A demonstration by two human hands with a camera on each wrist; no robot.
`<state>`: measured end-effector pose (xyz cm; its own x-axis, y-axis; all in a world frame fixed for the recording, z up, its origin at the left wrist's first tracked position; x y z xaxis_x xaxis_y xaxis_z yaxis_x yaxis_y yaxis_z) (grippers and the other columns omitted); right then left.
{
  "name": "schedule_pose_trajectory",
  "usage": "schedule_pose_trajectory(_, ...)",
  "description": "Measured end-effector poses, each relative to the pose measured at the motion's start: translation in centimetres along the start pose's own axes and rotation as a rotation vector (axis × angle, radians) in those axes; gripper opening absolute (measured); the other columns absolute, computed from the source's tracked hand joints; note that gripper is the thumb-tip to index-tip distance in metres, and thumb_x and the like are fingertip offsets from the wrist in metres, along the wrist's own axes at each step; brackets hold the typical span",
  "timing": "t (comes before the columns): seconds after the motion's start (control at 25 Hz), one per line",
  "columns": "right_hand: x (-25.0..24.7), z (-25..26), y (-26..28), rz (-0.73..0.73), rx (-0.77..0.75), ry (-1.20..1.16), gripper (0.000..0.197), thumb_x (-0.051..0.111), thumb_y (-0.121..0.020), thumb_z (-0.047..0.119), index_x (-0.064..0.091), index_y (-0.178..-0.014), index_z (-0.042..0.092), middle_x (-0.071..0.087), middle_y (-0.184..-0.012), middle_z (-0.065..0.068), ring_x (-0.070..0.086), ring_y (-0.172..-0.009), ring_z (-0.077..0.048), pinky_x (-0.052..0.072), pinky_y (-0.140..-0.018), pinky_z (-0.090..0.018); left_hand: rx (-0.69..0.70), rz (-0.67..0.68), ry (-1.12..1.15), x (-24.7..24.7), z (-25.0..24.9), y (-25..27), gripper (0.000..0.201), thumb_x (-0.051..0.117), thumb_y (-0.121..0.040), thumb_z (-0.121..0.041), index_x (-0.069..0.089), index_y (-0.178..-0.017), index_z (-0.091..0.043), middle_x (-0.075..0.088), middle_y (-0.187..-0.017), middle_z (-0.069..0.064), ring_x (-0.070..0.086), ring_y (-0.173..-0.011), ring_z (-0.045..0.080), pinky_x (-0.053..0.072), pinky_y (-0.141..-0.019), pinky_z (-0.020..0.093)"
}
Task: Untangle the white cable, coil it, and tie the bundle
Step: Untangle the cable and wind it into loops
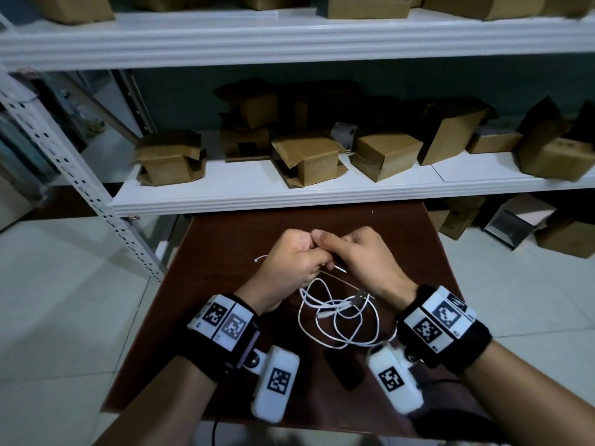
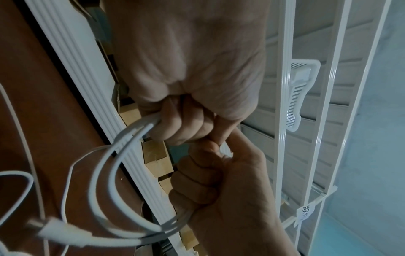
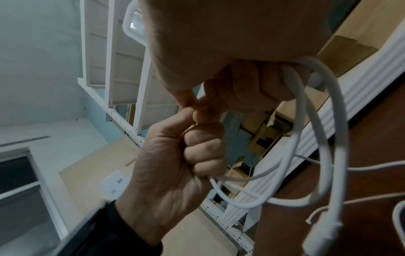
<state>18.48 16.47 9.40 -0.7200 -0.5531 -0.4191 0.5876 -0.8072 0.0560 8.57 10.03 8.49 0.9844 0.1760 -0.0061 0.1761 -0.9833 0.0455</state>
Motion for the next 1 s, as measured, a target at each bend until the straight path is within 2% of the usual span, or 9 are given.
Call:
schedule_pose_trajectory(0.08,0.1,-0.1,0.0,0.037,0.018,-0.121,0.087,0.078,-0.073,0.069,0.057,-0.067,-0.015,0.044,-0.052,-0.013,0.032,-0.051,-0.024,0.024,-0.049,-0.044,0.035,0.064,0.050,-0.1,-0.3,0.4,0.022,0.066,-0.086,-0.012,0.063,-0.064,-0.006,0.035,-0.046,-0.001,0.026,-0.038,0.005,0.019,-0.039,0.016)
schedule_pose_trajectory(0.16,-0.7,0.1,-0.1,0.028,0.020,-0.229,0.095,0.083,-0.068,0.066,0.048,-0.072,-0.022,0.038,-0.059,-0.014,0.023,-0.050,-0.023,0.017,-0.047,-0.042,0.027,0.154,0.153,0.1,-0.3,0.6,0.029,0.062,-0.095,-0.024,0.062,-0.074,-0.004,0.032,-0.051,-0.004,0.025,-0.042,0.005,0.018,-0.042,0.016)
schedule_pose_trajectory(0.24,-1.6,0.3,-0.1,-0.004,0.015,-0.347,0.071,0.084,-0.082,0.043,0.044,-0.066,-0.013,0.031,-0.061,-0.010,0.018,-0.048,-0.018,0.010,-0.047,-0.035,-0.012,0.181,0.235,0.1,0.0,0.6,0.034,0.055,-0.099,-0.030,0.060,-0.080,-0.003,0.029,-0.055,-0.004,0.026,-0.044,0.007,0.018,-0.045,0.018)
schedule_pose_trajectory(0.32,-1.8,0.1,-0.1,-0.017,0.032,-0.473,0.053,0.082,-0.086,0.030,0.048,-0.068,-0.005,0.030,-0.065,-0.009,0.019,-0.050,-0.016,0.010,-0.049,-0.036,-0.041,0.168,0.251,0.0,0.5,0.5,0.034,0.054,-0.099,-0.032,0.059,-0.080,-0.005,0.029,-0.056,-0.003,0.028,-0.046,0.009,0.017,-0.047,0.021)
schedule_pose_trajectory(0.52,-2.4,-0.1,0.2,-0.085,0.094,-0.673,0.060,0.077,-0.090,0.017,0.029,-0.054,0.024,0.019,-0.050,0.003,0.018,-0.037,-0.009,0.011,-0.042,-0.023,0.008,0.174,0.228,0.0,0.7,0.5,0.028,0.053,-0.101,-0.027,0.059,-0.085,-0.005,0.031,-0.061,0.001,0.033,-0.054,0.014,0.028,-0.054,0.021)
schedule_pose_trajectory(0.68,-2.8,0.0,0.0,-0.056,0.081,-0.796,0.055,0.072,-0.093,0.017,0.030,-0.060,0.025,0.018,-0.049,0.005,0.012,-0.040,-0.011,0.008,-0.045,-0.027,-0.020,0.159,0.457,0.4,1.0,0.5,0.033,0.049,-0.100,-0.033,0.063,-0.092,-0.004,0.042,-0.067,0.003,0.047,-0.063,0.018,0.039,-0.062,0.025)
schedule_pose_trajectory(0.8,-3.3,0.1,-0.3,-0.062,0.071,-0.836,0.050,0.070,-0.095,0.017,0.032,-0.062,0.026,0.015,-0.052,0.004,0.007,-0.047,-0.014,0.006,-0.047,-0.030,-0.052,0.137,0.691,1.2,1.3,0.5,0.033,0.050,-0.100,-0.036,0.064,-0.090,-0.008,0.051,-0.071,0.004,0.059,-0.072,0.020,0.051,-0.071,0.027)
schedule_pose_trajectory(0.92,-3.8,-0.3,-0.6,-0.102,0.071,-0.856,0.048,0.069,-0.096,0.018,0.033,-0.065,0.025,0.014,-0.053,0.004,0.006,-0.049,-0.016,0.005,-0.048,-0.030,-0.020,0.132,0.781,1.9,0.9,0.6,0.029,0.053,-0.097,-0.037,0.059,-0.091,-0.010,0.058,-0.078,0.006,0.065,-0.085,0.024,0.054,-0.083,0.031)
schedule_pose_trajectory(1.0,-4.0,-0.9,-0.7,-0.147,0.083,-0.889,0.050,0.068,-0.096,0.018,0.031,-0.064,0.025,0.014,-0.052,0.005,0.007,-0.046,-0.014,0.006,-0.047,-0.028,-0.005,0.121,0.838,2.5,0.6,0.8,0.030,0.056,-0.095,-0.040,0.057,-0.092,-0.011,0.056,-0.079,0.005,0.066,-0.089,0.024,0.055,-0.086,0.032)
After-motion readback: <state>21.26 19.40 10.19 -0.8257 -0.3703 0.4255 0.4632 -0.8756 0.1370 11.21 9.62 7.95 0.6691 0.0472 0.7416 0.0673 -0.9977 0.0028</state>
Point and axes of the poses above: each hand's wrist, its own y-axis away from the middle knuckle, its own x-axis out of the palm, z = x × y, the point moved 9 cm from there along -y, towards the middle knuckle
